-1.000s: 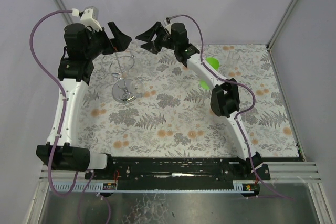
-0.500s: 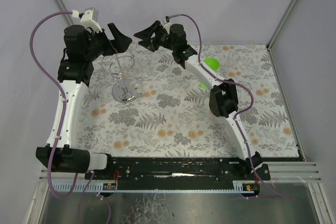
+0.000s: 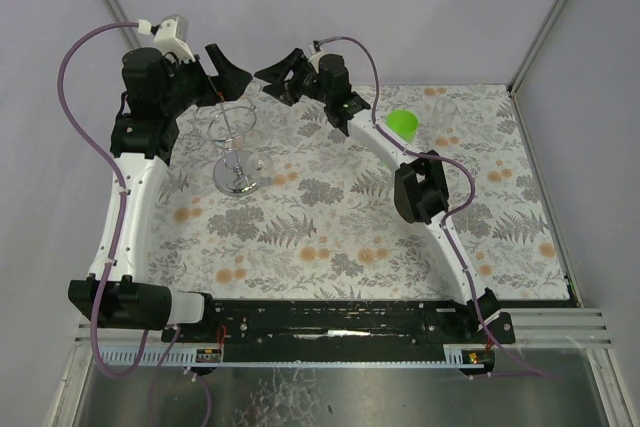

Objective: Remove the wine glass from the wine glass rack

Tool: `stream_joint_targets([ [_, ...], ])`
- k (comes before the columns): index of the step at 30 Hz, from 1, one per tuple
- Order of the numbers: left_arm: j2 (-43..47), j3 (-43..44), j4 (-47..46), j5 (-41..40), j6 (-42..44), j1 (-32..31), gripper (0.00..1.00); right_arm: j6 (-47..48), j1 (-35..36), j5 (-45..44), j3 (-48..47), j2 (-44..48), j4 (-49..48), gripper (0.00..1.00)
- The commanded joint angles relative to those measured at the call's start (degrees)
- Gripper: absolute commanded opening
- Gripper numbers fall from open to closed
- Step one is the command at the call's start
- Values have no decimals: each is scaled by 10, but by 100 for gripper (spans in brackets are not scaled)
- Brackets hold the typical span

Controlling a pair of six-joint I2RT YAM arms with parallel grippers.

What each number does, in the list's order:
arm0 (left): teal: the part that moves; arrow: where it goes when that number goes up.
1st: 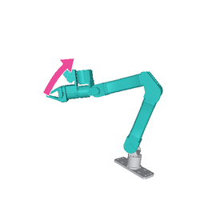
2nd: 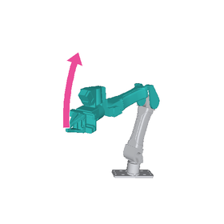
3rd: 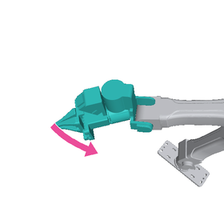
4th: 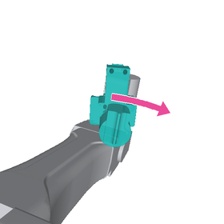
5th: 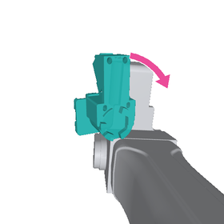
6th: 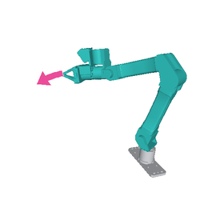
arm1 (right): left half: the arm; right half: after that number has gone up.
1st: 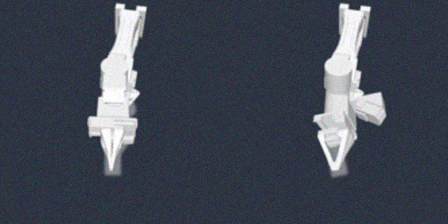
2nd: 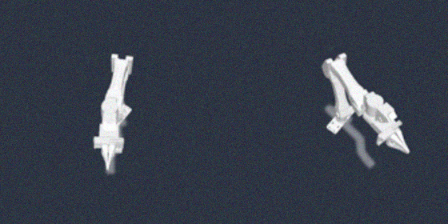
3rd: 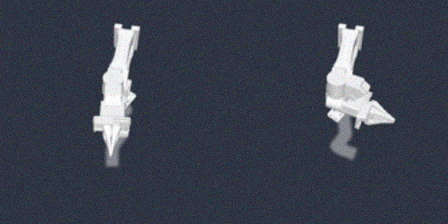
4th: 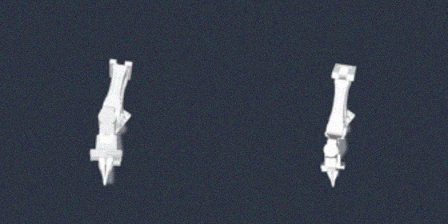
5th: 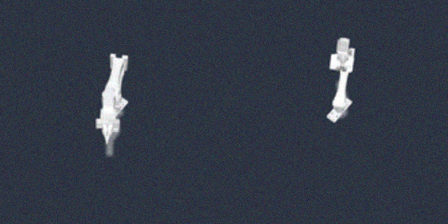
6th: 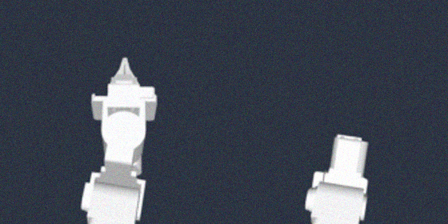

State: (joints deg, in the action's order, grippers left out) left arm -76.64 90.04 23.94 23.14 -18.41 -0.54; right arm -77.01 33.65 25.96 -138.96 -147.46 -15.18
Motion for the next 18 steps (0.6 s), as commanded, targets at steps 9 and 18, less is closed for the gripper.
stream_joint_targets([
  [9, 11, -13, -44, 15, -8, 5, 96, 2, 7, -10, -5, 10, -30, 60],
  [18, 10, -15, -46, 21, -10, 5, 96, 2, 7, -6, -7, 8, -30, 52],
])
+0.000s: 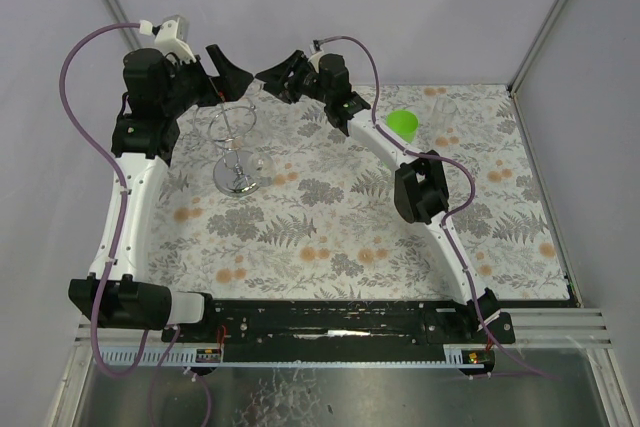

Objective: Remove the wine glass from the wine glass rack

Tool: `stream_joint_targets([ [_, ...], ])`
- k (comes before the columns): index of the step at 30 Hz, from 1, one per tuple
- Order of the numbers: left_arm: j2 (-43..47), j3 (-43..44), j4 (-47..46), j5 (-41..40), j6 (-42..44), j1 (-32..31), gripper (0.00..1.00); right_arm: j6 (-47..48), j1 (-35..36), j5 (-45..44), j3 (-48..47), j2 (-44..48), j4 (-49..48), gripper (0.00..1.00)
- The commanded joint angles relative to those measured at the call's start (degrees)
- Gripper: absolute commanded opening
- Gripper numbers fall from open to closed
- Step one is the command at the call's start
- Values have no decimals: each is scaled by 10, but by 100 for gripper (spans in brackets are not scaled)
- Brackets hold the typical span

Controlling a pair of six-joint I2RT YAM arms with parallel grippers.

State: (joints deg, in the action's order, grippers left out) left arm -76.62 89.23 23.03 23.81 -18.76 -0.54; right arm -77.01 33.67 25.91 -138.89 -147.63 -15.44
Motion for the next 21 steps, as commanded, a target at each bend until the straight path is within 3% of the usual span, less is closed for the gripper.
stream_joint_targets([
  [1, 10, -7, -37, 15, -7, 5, 96, 2, 7, -5, -8, 9, -28, 51],
  [21, 9, -15, -40, 23, -6, 4, 96, -3, 7, 8, -7, 5, -29, 33],
])
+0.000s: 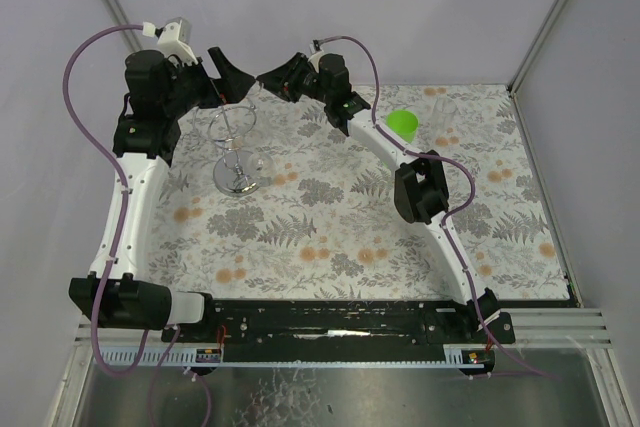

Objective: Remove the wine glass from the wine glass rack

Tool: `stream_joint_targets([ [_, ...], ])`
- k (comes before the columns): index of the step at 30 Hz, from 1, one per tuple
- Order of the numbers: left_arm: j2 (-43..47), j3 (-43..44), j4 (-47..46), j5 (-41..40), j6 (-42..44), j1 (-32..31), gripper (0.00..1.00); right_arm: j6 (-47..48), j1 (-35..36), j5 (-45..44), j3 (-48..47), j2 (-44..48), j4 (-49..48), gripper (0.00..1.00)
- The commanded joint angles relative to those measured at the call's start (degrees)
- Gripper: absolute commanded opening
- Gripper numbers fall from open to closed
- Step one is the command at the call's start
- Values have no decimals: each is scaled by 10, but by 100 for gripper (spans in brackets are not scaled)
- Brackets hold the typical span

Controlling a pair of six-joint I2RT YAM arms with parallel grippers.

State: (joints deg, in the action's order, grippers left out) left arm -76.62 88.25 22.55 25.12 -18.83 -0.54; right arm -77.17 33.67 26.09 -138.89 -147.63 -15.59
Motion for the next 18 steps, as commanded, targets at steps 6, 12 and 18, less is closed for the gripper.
stream_joint_targets([
  [6, 11, -8, -36, 10, -4, 5, 96, -3, 7, 8, -5, 4, -29, 23],
  [12, 12, -10, -36, 11, -4, 5, 96, 0, 7, 11, 4, 11, -30, 0],
  [18, 13, -12, -37, 11, -5, 5, 96, 2, 7, 12, 19, 25, -34, 0],
])
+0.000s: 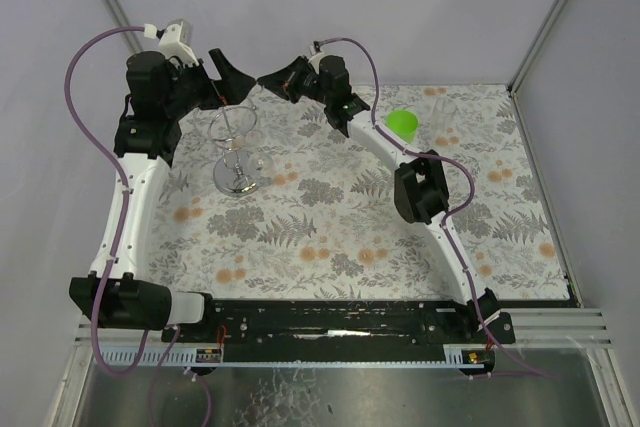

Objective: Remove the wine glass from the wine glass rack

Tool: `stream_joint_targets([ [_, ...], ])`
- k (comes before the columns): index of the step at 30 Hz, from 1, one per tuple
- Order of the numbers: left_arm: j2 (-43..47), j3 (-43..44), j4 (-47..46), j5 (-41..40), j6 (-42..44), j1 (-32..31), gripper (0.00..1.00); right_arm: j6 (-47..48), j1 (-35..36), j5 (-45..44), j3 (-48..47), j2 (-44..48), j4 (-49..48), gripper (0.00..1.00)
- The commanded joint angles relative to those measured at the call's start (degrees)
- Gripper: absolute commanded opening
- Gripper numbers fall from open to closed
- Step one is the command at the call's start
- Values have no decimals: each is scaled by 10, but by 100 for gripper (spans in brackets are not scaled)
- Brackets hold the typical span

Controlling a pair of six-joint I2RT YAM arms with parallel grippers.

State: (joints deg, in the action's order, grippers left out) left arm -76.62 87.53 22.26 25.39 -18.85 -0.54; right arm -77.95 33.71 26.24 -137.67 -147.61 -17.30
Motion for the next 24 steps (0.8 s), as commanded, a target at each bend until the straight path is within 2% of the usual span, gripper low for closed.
stream_joint_targets([
  [1, 13, -5, -34, 9, -5, 5, 96, 11, 6, 10, 9, 28, -16, 0],
  [24, 19, -18, -42, 17, -15, 4, 96, 31, -1, -3, 14, 76, -6, 0],
])
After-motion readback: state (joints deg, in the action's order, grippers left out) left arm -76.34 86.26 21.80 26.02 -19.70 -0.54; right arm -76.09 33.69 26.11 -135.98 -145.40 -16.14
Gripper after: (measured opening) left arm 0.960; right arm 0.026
